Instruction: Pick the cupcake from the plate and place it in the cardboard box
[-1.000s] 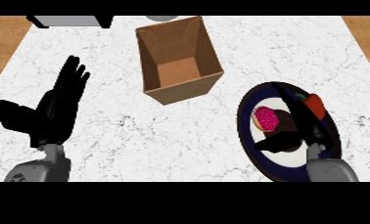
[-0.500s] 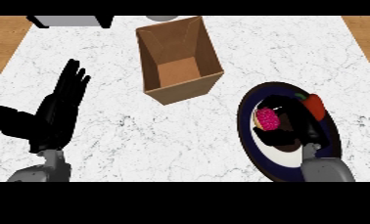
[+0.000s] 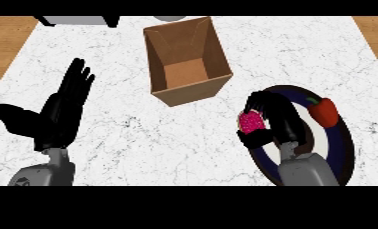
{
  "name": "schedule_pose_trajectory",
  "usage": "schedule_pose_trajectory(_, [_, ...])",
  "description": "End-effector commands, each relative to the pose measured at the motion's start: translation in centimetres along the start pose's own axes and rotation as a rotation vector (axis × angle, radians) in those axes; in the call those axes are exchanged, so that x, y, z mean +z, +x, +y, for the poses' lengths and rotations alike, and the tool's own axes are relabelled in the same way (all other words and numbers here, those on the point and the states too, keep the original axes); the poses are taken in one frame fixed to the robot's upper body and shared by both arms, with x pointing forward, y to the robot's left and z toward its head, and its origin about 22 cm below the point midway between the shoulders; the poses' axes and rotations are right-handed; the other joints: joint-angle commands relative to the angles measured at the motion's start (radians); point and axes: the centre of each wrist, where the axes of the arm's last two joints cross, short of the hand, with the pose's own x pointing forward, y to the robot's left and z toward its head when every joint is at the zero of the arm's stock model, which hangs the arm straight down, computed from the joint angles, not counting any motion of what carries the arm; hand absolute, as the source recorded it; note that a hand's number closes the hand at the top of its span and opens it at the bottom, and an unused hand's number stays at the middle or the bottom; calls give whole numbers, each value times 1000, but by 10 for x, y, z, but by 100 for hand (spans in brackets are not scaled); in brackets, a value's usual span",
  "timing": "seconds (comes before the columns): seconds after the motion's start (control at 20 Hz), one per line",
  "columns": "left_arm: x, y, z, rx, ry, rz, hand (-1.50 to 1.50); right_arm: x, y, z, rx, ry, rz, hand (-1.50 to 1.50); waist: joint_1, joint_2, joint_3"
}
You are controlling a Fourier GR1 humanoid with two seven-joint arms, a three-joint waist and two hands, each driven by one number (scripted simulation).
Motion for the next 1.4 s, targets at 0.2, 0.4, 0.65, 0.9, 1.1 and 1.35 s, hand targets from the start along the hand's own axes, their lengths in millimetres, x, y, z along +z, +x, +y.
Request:
schedule_pose_trajectory(0.2, [-9,6,-24,-21,-141,-5,0,6,132,47,343,-9,-279,150,170,9,-12])
schedule_pose_trajectory(0.4, [-13,9,-39,-4,-190,-13,0,11,168,57,455,-63,-310,150,194,14,-7])
schedule_pose_trajectory(0.65, [-16,7,-51,-8,-204,1,0,20,218,43,476,-166,-339,150,208,10,-6])
schedule_pose_trajectory(0.9, [-20,10,-49,-12,-198,-3,0,18,249,23,314,-358,-245,150,206,8,-5])
schedule_pose_trajectory(1.1, [-23,7,-45,-13,-195,20,0,17,279,5,262,-485,-175,150,186,4,-7])
schedule_pose_trajectory(1.35, [-24,6,-39,-27,-160,20,0,11,304,-12,219,-578,-91,150,160,2,-6])
